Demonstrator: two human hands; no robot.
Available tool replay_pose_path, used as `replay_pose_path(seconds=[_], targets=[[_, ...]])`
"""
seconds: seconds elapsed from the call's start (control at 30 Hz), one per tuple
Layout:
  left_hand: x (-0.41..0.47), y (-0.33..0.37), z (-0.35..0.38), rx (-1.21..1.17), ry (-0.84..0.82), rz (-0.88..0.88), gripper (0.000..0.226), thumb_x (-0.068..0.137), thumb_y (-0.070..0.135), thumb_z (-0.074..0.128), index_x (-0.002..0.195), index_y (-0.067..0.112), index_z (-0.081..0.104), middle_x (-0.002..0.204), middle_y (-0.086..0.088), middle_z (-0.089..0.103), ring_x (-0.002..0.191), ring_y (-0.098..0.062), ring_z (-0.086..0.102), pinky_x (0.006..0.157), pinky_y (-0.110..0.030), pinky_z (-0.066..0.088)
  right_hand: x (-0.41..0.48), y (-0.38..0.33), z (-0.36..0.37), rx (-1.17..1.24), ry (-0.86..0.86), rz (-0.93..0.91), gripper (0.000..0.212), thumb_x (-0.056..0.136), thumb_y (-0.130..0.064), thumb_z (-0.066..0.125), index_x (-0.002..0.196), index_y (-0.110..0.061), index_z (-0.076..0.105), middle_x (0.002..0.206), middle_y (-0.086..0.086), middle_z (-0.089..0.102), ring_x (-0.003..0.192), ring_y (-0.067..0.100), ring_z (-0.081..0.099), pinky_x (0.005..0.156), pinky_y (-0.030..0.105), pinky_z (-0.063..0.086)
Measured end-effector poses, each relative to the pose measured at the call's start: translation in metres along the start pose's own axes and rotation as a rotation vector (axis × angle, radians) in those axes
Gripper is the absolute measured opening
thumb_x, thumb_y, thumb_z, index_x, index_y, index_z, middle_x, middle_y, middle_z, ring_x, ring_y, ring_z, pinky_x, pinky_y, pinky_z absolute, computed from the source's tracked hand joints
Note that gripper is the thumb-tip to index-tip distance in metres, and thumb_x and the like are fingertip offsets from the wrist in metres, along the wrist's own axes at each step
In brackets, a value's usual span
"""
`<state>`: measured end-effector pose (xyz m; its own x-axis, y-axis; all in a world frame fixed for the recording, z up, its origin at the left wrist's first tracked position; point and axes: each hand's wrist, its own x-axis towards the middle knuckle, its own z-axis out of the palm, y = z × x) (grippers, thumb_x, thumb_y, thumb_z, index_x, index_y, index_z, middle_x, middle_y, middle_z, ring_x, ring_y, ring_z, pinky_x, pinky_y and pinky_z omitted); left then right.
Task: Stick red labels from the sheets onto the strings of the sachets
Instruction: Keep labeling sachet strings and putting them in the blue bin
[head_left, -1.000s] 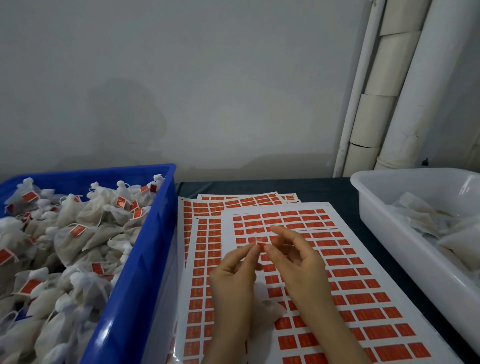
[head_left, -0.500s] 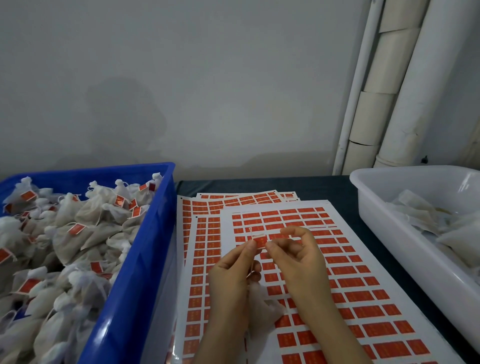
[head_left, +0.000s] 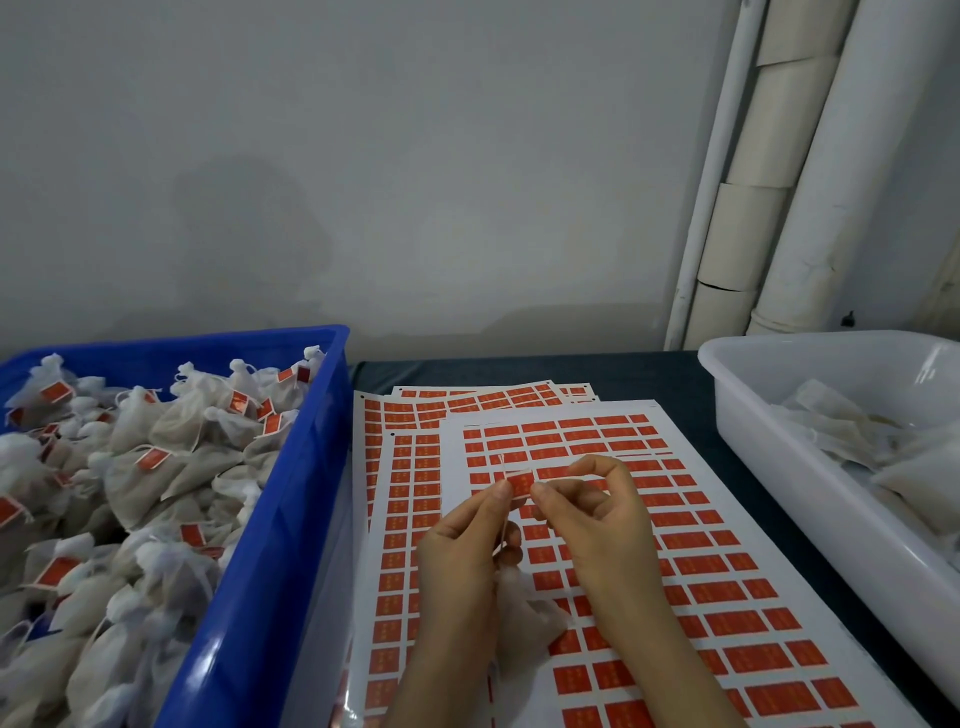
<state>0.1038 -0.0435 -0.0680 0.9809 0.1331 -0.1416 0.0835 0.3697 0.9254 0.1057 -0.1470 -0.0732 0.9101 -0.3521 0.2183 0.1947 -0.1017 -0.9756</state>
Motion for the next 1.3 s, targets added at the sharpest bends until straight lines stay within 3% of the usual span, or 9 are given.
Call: replay_pose_path(seconds=[0.33,0.5,0.63,0.77,0.97,1.13,1.3], targets=[[0.0004,-0.002,0.0006,0.027,0.012,0.034,0.014,0.083,0.034,0.063,0.079,0.032,0.076,0.077,0.004,0.073,0.076,-0.019,0.066,0.058,-0.021,0.053,0.0003,0.0007,-0.0001,0.002,-0.005,-0.006,0.031,0.075,-0.026,0.073,0.095,-0.029,0.05,0.075,-0.026,0.067,0.072,-0.007,0.065,0.05,0.003,0.043],[0.0008,-0.0027,0.0014,0.038,0.012,0.052,0.015,0.085,0.033,0.061,0.079,0.037,0.074,0.077,0.007,0.072,0.077,-0.017,0.066,0.057,-0.019,0.052,0.0005,0.0027,0.0008,-0.024,-0.011,-0.004,0.026,0.076,-0.026,0.072,0.093,-0.028,0.053,0.077,-0.015,0.068,0.075,-0.006,0.064,0.053,0.004,0.045],[0.0024,-0.0037,0.0006,0.041,0.021,0.06,0.014,0.085,0.033,0.062,0.079,0.038,0.073,0.078,0.009,0.072,0.078,-0.016,0.068,0.062,-0.023,0.054,0.0003,0.0014,0.0016,-0.086,-0.051,-0.009,0.012,0.08,-0.034,0.067,0.088,-0.036,0.058,0.085,-0.027,0.061,0.078,-0.004,0.061,0.053,0.001,0.042],[0.0018,-0.0042,0.0005,0.046,0.0,0.075,0.014,0.084,0.027,0.064,0.078,0.033,0.075,0.078,0.008,0.073,0.074,-0.005,0.068,0.054,-0.016,0.052,-0.0015,0.0001,0.002,-0.104,-0.092,-0.035,0.003,0.081,-0.035,0.064,0.082,-0.037,0.061,0.079,-0.035,0.063,0.082,-0.011,0.06,0.056,0.001,0.043],[0.0031,-0.0045,-0.0002,0.06,-0.005,0.075,0.007,0.082,0.023,0.068,0.083,0.026,0.074,0.081,0.013,0.074,0.078,0.0,0.068,0.057,-0.017,0.052,-0.0019,0.0007,0.0005,-0.09,-0.043,-0.041,0.004,0.081,-0.032,0.064,0.079,-0.034,0.062,0.079,-0.034,0.063,0.08,-0.012,0.06,0.056,0.002,0.045],[0.0052,-0.0056,-0.0009,0.09,0.032,0.129,0.005,0.082,0.024,0.068,0.083,0.025,0.073,0.079,0.015,0.072,0.076,0.001,0.067,0.048,-0.011,0.048,-0.003,-0.0012,0.0019,-0.104,-0.06,-0.068,0.006,0.08,-0.032,0.065,0.077,-0.036,0.062,0.077,-0.037,0.062,0.08,-0.015,0.059,0.054,0.001,0.043],[0.0085,-0.0088,-0.0032,0.272,0.056,0.237,0.008,0.085,0.027,0.063,0.079,0.031,0.067,0.077,0.027,0.068,0.075,-0.002,0.067,0.056,-0.008,0.048,-0.006,-0.0032,0.0021,-0.147,-0.096,-0.152,0.013,0.081,-0.027,0.066,0.075,-0.038,0.06,0.079,-0.04,0.06,0.085,-0.016,0.057,0.059,-0.001,0.042]])
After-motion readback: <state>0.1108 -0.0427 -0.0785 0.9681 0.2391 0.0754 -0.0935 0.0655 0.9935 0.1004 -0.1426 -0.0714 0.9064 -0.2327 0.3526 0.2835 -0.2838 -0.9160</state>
